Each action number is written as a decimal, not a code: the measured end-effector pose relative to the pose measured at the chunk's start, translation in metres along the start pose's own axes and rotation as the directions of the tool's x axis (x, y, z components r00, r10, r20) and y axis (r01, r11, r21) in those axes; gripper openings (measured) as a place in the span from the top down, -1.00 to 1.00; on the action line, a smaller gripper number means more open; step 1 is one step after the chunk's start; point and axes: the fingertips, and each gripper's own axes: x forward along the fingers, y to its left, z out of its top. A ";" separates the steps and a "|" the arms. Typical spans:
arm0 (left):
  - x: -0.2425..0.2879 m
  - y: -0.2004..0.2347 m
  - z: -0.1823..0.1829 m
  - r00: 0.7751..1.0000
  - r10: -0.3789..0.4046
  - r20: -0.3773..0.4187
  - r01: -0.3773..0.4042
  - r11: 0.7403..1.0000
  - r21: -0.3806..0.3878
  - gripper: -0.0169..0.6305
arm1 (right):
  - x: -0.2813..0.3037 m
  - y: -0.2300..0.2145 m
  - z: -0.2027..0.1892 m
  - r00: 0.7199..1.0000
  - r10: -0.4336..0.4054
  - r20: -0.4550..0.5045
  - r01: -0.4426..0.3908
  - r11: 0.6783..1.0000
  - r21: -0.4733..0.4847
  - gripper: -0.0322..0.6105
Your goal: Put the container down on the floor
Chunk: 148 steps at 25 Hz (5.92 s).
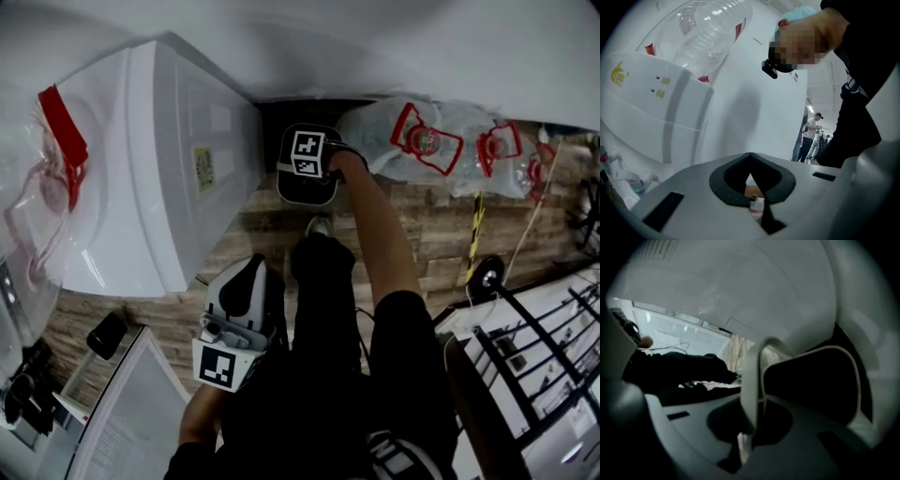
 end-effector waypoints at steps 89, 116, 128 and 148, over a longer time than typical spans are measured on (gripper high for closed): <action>-0.242 -0.111 0.180 0.978 -0.208 0.016 0.207 0.977 0.040 0.87 | -0.138 0.369 -0.033 0.331 -0.895 0.298 0.314 0.403 0.860 0.80; -0.282 -0.164 0.250 0.982 -0.167 0.085 0.160 0.983 0.089 0.88 | -0.315 0.696 -0.098 -0.372 -0.884 0.284 0.089 0.271 0.959 0.80; -0.307 -0.188 0.251 0.973 -0.201 0.112 0.188 0.975 0.119 0.87 | -0.308 0.789 -0.093 -0.509 -0.810 0.291 0.087 0.287 0.954 0.80; -0.334 -0.189 0.261 0.963 -0.232 0.134 0.210 0.965 0.157 0.87 | -0.296 0.805 -0.069 -0.528 -0.798 0.291 0.098 0.283 0.954 0.80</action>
